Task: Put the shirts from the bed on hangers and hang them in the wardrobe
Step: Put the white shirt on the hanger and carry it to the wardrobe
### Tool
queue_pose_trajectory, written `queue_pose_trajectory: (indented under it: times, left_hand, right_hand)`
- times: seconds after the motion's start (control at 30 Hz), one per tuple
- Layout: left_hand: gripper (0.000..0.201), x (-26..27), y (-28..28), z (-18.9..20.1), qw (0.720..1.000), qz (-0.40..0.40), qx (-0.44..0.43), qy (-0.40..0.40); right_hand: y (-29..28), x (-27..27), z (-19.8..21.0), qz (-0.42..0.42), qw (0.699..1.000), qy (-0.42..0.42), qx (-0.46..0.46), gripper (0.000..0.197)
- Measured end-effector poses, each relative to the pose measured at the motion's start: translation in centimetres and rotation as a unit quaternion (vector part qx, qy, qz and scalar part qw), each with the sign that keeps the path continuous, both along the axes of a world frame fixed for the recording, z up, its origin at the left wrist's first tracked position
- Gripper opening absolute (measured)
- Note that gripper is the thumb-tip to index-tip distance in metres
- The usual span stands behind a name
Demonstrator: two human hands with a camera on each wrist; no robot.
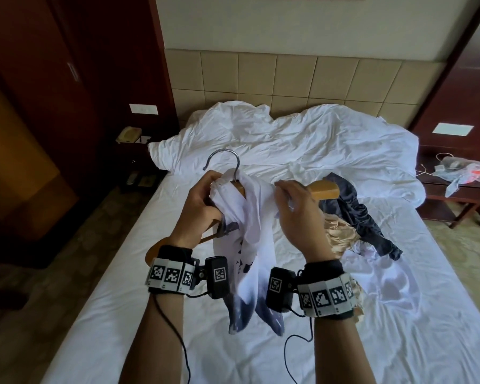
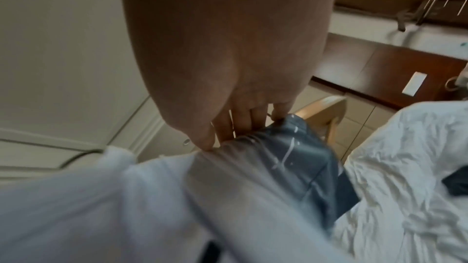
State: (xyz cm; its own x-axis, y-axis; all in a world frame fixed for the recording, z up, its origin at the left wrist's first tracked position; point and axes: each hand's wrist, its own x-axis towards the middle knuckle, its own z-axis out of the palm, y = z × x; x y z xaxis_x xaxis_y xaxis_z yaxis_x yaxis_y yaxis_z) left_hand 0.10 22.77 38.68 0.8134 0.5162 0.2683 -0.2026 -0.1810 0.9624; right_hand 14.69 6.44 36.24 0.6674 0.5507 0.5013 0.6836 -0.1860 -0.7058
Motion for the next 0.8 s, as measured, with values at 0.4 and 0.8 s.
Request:
queue_pose_trajectory:
  times: [0.4, 0.8]
  left_hand:
    - [0.057, -0.7, 0.7, -0.3, 0.994, -0.025, -0.102, 0.034]
    - [0.076, -0.1, -1.6, 1.4, 0.986, -0.143, -0.041, 0.068]
  right_hand:
    - [-0.2, -2.4, 3.1, 0.087, 0.985, 0.109, 0.098, 0.022]
    - [0.1, -3.2, 2.5, 0.015, 0.999, 0.045, -0.009, 0.070]
